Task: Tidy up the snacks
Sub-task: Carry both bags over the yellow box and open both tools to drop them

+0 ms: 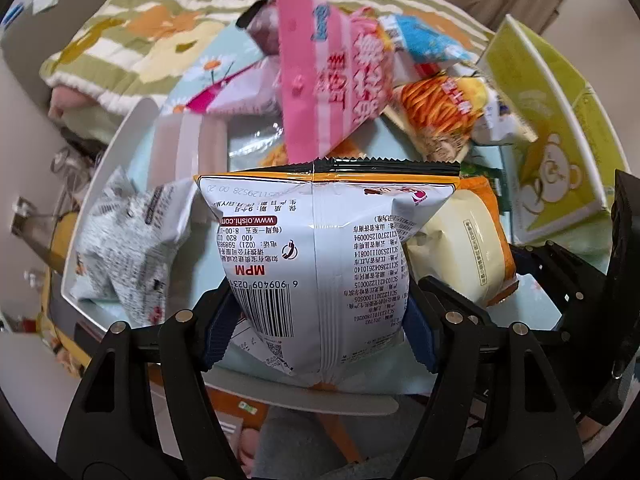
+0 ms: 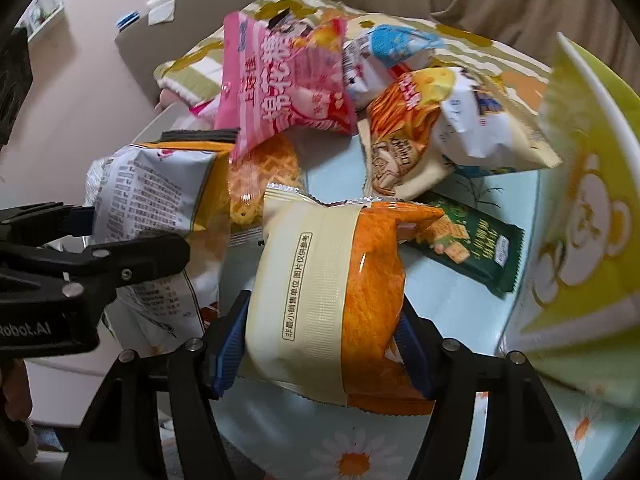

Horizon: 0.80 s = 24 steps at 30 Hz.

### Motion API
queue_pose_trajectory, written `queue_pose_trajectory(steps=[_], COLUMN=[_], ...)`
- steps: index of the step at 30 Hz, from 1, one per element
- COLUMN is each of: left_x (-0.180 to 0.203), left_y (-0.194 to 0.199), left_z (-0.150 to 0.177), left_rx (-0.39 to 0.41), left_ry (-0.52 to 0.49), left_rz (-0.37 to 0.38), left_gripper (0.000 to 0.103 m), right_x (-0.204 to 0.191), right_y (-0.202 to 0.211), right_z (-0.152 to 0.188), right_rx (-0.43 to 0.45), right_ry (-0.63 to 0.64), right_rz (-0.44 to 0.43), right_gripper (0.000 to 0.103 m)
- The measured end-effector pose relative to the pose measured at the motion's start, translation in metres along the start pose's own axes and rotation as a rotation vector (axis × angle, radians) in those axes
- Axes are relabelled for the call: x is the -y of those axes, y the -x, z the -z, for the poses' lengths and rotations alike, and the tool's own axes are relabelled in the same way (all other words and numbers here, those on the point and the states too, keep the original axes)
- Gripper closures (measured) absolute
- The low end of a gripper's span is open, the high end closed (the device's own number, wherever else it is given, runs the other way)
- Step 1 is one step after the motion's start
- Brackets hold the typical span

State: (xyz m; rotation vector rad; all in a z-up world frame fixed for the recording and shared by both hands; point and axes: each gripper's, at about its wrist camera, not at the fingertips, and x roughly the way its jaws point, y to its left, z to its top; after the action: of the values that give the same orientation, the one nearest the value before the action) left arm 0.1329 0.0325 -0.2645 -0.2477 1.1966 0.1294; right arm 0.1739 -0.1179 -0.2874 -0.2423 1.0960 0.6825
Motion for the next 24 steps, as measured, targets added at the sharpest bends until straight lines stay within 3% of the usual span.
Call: queue_pose_trajectory(steps=[7, 16, 24], left_x=[-0.001, -0.003, 0.035], left_y=[0.042, 0.121, 0.163], left_z=[-0.008, -0.047, -0.092], left_rx=[0.082, 0.252, 0.343], left_ry=[-0.054, -0.142, -0.255], left_rz=[0.047, 0.149, 0.248], left_gripper=[0.034, 0.034, 0.034], right_x=[-0.012, -0.019, 0.032], right_y=[0.041, 0.109, 0.169], right_z=[-0.002, -0.027, -0.029], right_rx=[0.085, 0.255, 0.357], right_ry=[-0.068, -0.226, -0.388], right_rz=[0.037, 0.083, 0.132], right_gripper=[0.04, 0.04, 0.04])
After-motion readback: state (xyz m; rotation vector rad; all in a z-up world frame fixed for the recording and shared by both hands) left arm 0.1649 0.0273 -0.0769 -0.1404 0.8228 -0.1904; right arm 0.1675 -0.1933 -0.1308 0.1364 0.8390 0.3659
